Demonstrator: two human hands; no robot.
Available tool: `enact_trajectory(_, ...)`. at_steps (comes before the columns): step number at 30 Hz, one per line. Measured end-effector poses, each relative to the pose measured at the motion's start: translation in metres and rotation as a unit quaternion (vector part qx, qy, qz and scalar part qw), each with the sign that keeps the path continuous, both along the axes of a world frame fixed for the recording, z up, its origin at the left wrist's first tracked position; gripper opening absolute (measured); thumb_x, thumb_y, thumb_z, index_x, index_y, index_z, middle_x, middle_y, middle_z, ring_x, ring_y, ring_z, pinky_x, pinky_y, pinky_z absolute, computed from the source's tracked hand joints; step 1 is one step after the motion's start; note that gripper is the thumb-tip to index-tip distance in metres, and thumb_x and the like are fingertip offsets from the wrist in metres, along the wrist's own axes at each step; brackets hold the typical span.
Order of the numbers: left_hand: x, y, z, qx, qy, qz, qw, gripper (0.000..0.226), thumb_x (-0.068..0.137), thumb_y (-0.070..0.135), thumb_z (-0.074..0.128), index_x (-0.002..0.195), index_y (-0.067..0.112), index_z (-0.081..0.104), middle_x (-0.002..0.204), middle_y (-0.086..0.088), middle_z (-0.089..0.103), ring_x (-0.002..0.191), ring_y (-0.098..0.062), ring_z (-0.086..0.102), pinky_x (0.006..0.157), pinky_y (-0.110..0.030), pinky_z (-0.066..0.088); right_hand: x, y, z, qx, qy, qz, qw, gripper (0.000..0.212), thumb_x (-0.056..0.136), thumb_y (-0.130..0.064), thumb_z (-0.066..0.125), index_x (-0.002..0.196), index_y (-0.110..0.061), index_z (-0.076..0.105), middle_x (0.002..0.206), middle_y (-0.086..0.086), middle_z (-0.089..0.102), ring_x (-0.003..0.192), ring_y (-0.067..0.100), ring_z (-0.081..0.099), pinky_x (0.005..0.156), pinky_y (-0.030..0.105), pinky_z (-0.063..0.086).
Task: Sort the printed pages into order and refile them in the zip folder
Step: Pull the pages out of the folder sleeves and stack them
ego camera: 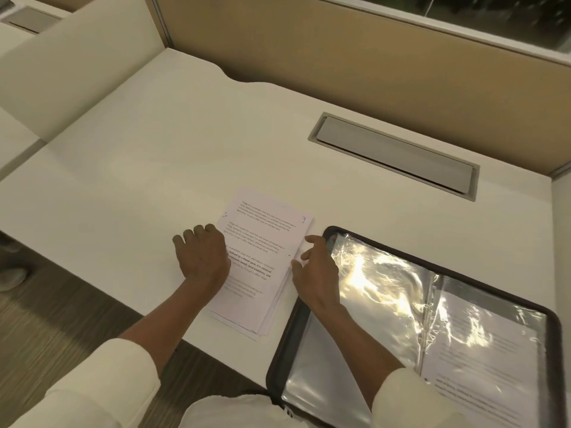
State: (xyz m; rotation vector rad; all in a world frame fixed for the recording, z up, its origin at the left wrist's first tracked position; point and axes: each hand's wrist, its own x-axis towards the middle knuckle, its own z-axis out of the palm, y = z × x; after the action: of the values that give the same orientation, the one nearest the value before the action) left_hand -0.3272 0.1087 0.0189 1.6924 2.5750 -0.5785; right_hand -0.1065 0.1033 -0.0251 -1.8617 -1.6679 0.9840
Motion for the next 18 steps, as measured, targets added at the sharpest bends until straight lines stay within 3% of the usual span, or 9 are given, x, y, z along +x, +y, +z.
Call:
enact_trajectory(3,0.032,-0.004,0.008,-0.021,-0.003,-0.031,0.999,0.033,0.092,0.041,0.067,0.114,0.018,0.06,0.108,0.001,0.068,0.107,-0.022,0.063,0.098,-0.04,0.039,0.031,-0.013,0.005,0.042,-0.005,0.006,0.999,0.043,0.095,-0.024,0.069,0.133,-0.03,0.05,0.105,-0.014,0.059,0.084,0.005,0.062,0.08,0.038,0.058)
enact_trajectory(9,0.123,-0.026,0.016,-0.001,-0.082,-0.129,0.988,0.036,0.102,0.047,0.057,0.12,0.018,0.065,0.114,-0.001,0.071,0.111,-0.024,0.062,0.103,-0.042,0.037,0.104,-0.039,0.01,0.1,-0.031,-0.057,0.993,0.031,0.092,-0.017,0.07,0.12,-0.027,0.061,0.113,-0.013,0.062,0.084,0.003,0.064,0.077,0.035,0.057)
enact_trajectory(13,0.192,-0.046,0.017,0.032,-0.146,-0.213,0.966,0.036,0.102,0.051,0.056,0.117,0.02,0.068,0.11,0.0,0.072,0.107,-0.024,0.064,0.1,-0.042,0.039,0.157,-0.056,0.008,0.125,-0.074,-0.097,0.984,0.029,0.09,-0.018,0.074,0.113,-0.031,0.062,0.115,-0.017,0.058,0.097,0.004,0.063,0.077,0.036,0.056)
enact_trajectory(18,0.27,-0.072,0.013,0.026,-0.21,-0.316,0.925,0.038,0.105,0.05,0.052,0.121,0.019,0.066,0.12,-0.002,0.07,0.115,-0.025,0.062,0.107,-0.042,0.036,0.232,-0.078,0.003,0.108,-0.177,-0.109,0.972,0.04,0.087,-0.017,0.075,0.126,-0.022,0.064,0.128,-0.002,0.057,0.122,0.025,0.054,0.084,0.046,0.058)
